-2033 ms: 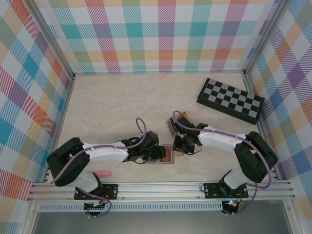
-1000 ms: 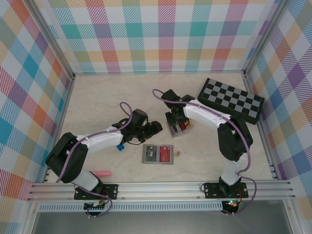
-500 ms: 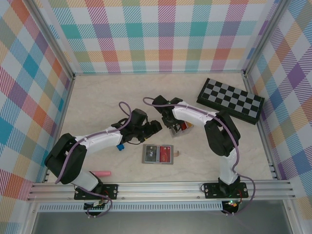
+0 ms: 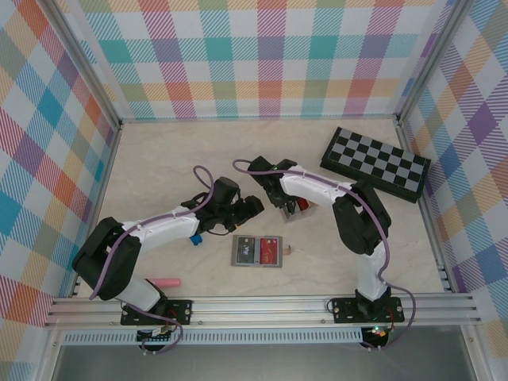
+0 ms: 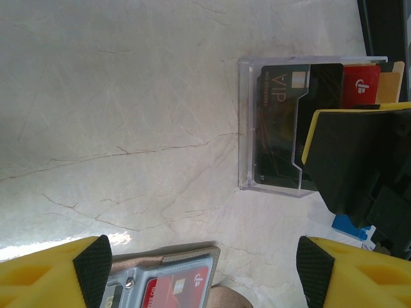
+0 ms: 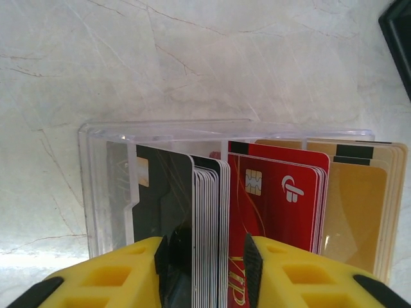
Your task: Put the credit cards into the card holder
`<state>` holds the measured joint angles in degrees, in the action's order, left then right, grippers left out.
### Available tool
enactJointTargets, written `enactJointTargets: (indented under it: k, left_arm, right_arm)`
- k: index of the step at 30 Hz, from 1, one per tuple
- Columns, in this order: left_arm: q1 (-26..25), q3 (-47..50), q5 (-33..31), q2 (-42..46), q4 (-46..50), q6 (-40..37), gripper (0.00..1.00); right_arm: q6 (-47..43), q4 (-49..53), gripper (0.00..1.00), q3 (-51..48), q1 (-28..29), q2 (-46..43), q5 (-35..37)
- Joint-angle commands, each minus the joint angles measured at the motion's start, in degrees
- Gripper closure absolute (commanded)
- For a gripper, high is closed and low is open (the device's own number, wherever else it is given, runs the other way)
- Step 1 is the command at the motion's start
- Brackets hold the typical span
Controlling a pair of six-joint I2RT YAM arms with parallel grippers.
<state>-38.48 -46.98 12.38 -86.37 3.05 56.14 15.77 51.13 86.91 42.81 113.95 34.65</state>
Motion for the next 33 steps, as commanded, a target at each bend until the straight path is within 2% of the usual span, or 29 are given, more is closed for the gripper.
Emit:
enactJointTargets:
  k: [1,8,13,20,23,27,33]
  left_arm:
    - [0.6,0.21,-0.17,1.6,1.14,0.2,0.22]
    - [0.6,0.02,0.1,1.05,0.75,0.2,0.22]
    - [0.64,-0.03,0.27,0.85,0.69,0.17,0.22]
    - [0.6,0.09,0.36,0.76,0.66,0.2,0.22]
    - [0.6,0.06,0.46,0.66,0.66,0.2,0.22]
    - [0.59,0.0,0.44,0.79,0.69,0.11,0.22]
    - [0.97,0.05,1.32,2.73,0.2,-0.94,0.22]
  right_arm:
    - [0.4,2.13,0.68,0.84,-0.18,-0.81,2.17]
    - [0.09,2.05,0.72,0.19,-0.18,-2.41,4.08]
    - [0.05,2.07,0.8,-0.51,-0.2,-2.76,4.02]
    - [0.36,2.52,0.85,-0.7,-0.26,-4.14,3.89]
    - [0.46,3.04,0.92,-0.54,-0.22,-5.19,3.18]
    - [1.56,3.51,0.95,-0.87,-0.27,-7.33,-0.41]
    - [5.23,1.65,0.98,-2.8,-0.39,-14.89,-11.33]
